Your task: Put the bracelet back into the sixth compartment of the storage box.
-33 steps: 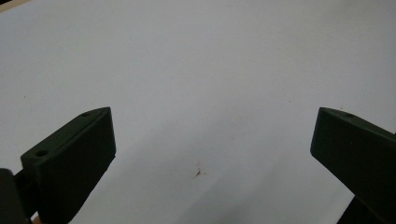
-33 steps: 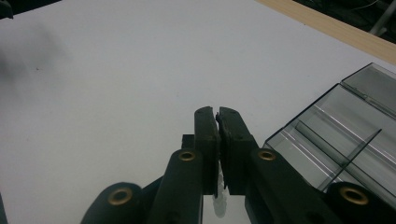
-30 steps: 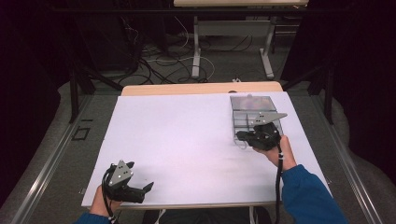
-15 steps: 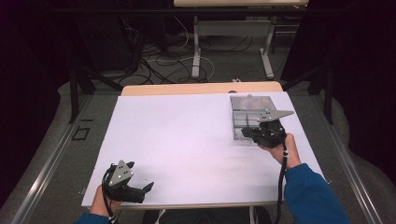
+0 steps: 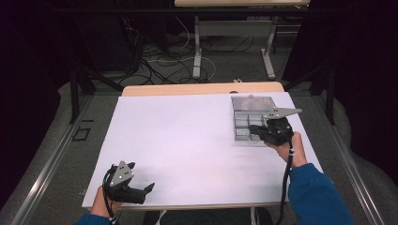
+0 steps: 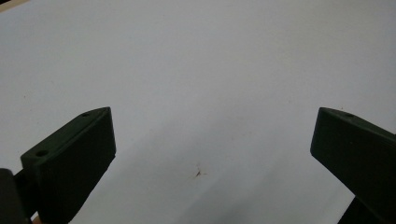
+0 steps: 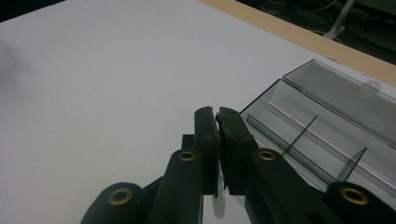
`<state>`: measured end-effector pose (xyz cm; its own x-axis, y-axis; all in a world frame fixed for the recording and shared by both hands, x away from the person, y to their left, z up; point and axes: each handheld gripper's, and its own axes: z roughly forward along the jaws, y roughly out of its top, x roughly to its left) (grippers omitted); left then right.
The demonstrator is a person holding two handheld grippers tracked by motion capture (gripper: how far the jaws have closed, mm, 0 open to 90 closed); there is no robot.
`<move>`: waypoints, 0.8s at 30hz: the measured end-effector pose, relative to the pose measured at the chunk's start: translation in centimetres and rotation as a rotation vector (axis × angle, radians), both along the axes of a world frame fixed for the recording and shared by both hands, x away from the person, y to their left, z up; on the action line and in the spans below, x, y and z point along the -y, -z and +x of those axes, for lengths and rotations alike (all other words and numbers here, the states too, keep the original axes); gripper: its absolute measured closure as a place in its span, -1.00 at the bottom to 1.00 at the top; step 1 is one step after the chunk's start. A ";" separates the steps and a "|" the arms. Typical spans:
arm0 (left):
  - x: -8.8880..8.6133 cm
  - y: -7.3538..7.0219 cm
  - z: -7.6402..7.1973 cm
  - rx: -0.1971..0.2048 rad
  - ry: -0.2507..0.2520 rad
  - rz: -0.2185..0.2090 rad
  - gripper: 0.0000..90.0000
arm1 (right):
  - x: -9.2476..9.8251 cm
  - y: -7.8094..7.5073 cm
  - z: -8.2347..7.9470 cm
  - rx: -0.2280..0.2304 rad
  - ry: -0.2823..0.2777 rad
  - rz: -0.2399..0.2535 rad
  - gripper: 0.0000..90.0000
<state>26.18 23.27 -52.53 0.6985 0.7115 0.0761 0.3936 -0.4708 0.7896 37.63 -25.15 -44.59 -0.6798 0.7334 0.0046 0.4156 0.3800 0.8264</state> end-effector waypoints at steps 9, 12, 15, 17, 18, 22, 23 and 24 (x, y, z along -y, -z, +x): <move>0.0 0.0 0.0 0.000 0.002 -0.001 -1.00 | 0.8 0.0 0.2 0.007 0.034 -0.007 0.93; 0.0 0.0 -0.1 -0.002 -0.002 0.004 -1.00 | 1.0 0.0 0.3 0.014 0.049 -0.015 0.93; 0.0 0.0 0.0 0.002 -0.001 0.000 -1.00 | 1.5 -0.1 0.5 0.019 0.066 -0.011 0.93; 0.0 0.0 0.0 0.000 0.000 -0.001 -1.00 | 1.6 -0.2 0.6 0.021 0.072 -0.011 0.93; 0.0 0.0 0.0 -0.004 0.003 0.003 -1.00 | 1.9 -0.2 0.6 0.023 0.086 -0.008 0.93; 0.0 0.0 0.0 0.000 0.001 0.000 -1.00 | 2.4 0.0 0.9 0.032 0.103 -0.013 0.93; 0.0 0.0 0.0 -0.001 0.002 0.002 -1.00 | 2.5 0.0 0.9 0.029 0.106 -0.016 0.93; 0.0 0.0 0.0 -0.001 0.002 0.002 -1.00 | 2.6 0.0 0.9 0.028 0.113 -0.014 0.93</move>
